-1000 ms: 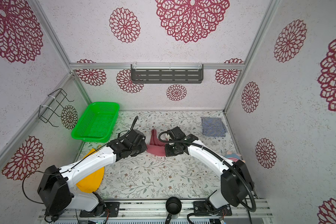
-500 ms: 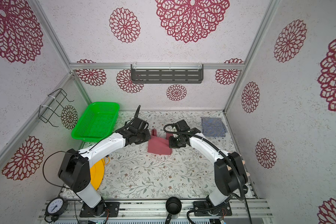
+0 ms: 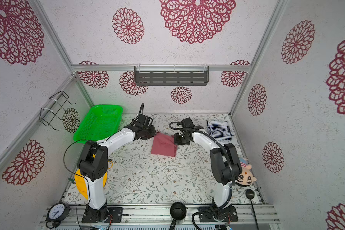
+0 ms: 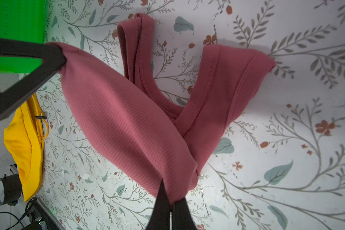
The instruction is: Fold and stack the tank tops
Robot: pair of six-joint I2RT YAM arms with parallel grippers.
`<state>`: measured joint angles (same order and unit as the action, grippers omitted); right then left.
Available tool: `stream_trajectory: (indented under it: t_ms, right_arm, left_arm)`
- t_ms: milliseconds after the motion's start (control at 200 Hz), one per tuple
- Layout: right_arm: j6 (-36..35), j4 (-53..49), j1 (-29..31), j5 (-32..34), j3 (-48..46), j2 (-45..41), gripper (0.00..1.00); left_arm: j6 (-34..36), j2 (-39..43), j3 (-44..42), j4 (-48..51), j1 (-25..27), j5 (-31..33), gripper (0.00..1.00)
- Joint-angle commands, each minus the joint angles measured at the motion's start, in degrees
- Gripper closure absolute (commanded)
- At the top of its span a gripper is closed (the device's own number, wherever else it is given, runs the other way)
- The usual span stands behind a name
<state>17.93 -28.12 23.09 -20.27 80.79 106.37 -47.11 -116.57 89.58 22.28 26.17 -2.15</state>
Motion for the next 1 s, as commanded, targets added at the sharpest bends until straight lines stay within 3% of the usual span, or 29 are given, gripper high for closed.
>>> stream_trajectory:
  t_ms: [0,85,210,260,320,425,575,671,791,996]
  right_arm:
    - [-2.5,-1.6,-2.0,-0.2,3.1,1.7,1.0]
    - [-2.7,-1.7,-2.9,0.8,4.4,3.2,0.98]
    - [-3.5,-1.1,-3.7,2.8,6.3,5.0,0.46]
    - [-4.2,-0.7,-3.8,3.8,6.9,5.0,0.39]
    - [-4.6,0.0,-3.7,4.9,7.2,4.5,0.34]
    - [-3.8,2.4,-2.5,6.5,5.3,1.2,0.35]
    - [1.0,9.9,1.5,4.8,-2.2,-2.3,0.56]
    - [4.9,16.3,2.8,2.1,-4.6,-1.3,0.67]
    - [8.8,22.9,2.9,0.2,-4.9,1.7,0.73]
    - [14.2,29.8,0.9,-0.6,-6.8,7.6,0.75]
  left_arm:
    - [3.0,-4.2,3.6,-4.7,-1.6,-1.5,1.0]
    - [3.2,-7.5,4.8,-8.6,-2.4,-3.6,0.99]
    - [3.8,-9.3,6.3,-11.5,-3.6,-5.0,0.49]
    - [4.2,-7.8,5.4,-12.7,-3.9,-4.3,0.36]
    - [4.7,-5.0,4.1,-12.9,-4.3,-3.2,0.3]
    - [4.8,1.3,1.0,-10.3,-3.8,-0.4,0.29]
    - [-0.5,7.9,-7.5,-11.8,0.0,3.5,0.41]
    - [-4.7,5.7,-10.1,-16.8,1.0,2.1,0.46]
    - [-8.4,-0.7,-8.1,-19.5,1.3,-1.4,0.48]
    - [-13.8,-8.4,-8.5,-23.9,0.0,-3.5,0.48]
